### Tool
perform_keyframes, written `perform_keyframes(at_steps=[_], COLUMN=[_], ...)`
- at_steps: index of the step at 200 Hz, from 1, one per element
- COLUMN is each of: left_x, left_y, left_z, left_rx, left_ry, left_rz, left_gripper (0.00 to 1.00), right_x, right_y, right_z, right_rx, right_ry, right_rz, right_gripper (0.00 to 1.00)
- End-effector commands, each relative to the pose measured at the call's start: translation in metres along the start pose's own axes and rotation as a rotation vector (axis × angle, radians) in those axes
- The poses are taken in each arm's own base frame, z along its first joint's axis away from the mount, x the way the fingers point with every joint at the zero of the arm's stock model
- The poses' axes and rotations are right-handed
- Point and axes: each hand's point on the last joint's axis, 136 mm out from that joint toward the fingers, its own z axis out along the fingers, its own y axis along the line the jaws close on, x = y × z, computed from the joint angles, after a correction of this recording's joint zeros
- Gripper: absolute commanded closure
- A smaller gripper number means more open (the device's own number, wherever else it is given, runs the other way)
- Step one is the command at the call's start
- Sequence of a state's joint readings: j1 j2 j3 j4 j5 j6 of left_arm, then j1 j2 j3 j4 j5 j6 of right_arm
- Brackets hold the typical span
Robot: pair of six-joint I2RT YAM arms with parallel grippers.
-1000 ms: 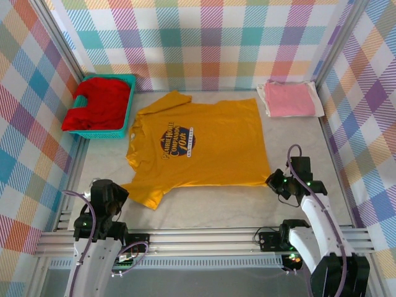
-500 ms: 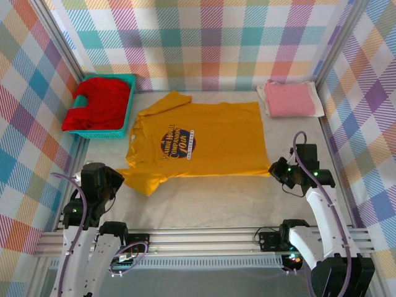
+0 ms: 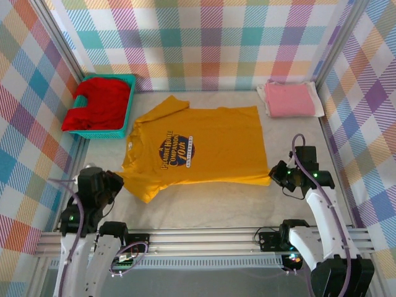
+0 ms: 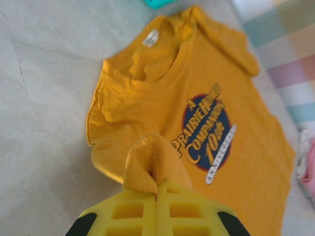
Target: Fold and stack the t-shirts
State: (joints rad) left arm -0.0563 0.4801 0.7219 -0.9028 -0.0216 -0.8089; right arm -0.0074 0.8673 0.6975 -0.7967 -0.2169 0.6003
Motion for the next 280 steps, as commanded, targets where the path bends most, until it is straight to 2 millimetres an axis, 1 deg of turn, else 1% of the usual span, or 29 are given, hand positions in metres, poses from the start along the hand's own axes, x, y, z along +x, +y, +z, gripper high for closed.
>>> perform_keyframes(at_steps=[1,23,38,67,106,135,174,196,215,228,256,280], left_x=[0.000,-0.010,-0.015,-0.022,-0.033,-0.040,-0.049,-0.053,-0.056,-0.060,-0.067,-0.071], left_y=[-0.025,-0.042,-0.049,-0.045,-0.038,-0.043,-0.057,-0.063,-0.068,-0.070,-0.067,-0.074], left_z=[0.026,0.044,0.056,0.074,0.083,0.097,0.114,0.124,0.133,0.140,0.153,0.164], left_rx=[0.034,0.008,-0.024,-0.112,-0.201,-0.235,-0.245,-0.267,-0.280,-0.297,-0.351,-0.361], left_ry=[0.078,0.121,0.150,0.171,0.163,0.187,0.214,0.249,0.278,0.286,0.295,0.317], left_rz=[0.091,0.162,0.197,0.227,0.267,0.311,0.350,0.391,0.417,0.437,0.476,0.500], left_gripper=[1.00,1.00,1.00,1.00,1.00,1.00,1.00,1.00,1.00,1.00,1.00,1.00], right_x=[-0.019,-0.031,-0.039,-0.052,-0.063,-0.073,-0.086,-0.092,-0.096,-0.099,-0.103,-0.106], right_y=[0.006,0.012,0.016,0.022,0.029,0.031,0.034,0.040,0.040,0.039,0.037,0.035], right_z=[0.003,0.010,0.016,0.025,0.038,0.050,0.065,0.072,0.079,0.083,0.090,0.095], right_rx=[0.010,0.017,0.023,0.043,0.067,0.081,0.092,0.076,0.084,0.090,0.111,0.127], right_ry=[-0.040,-0.028,-0.011,0.019,0.071,0.090,0.107,0.113,0.125,0.128,0.140,0.148], right_rz=[-0.053,-0.077,-0.096,-0.125,-0.147,-0.151,-0.148,-0.146,-0.143,-0.144,-0.144,-0.143], right_gripper=[1.00,1.00,1.00,1.00,1.00,1.00,1.00,1.00,1.00,1.00,1.00,1.00])
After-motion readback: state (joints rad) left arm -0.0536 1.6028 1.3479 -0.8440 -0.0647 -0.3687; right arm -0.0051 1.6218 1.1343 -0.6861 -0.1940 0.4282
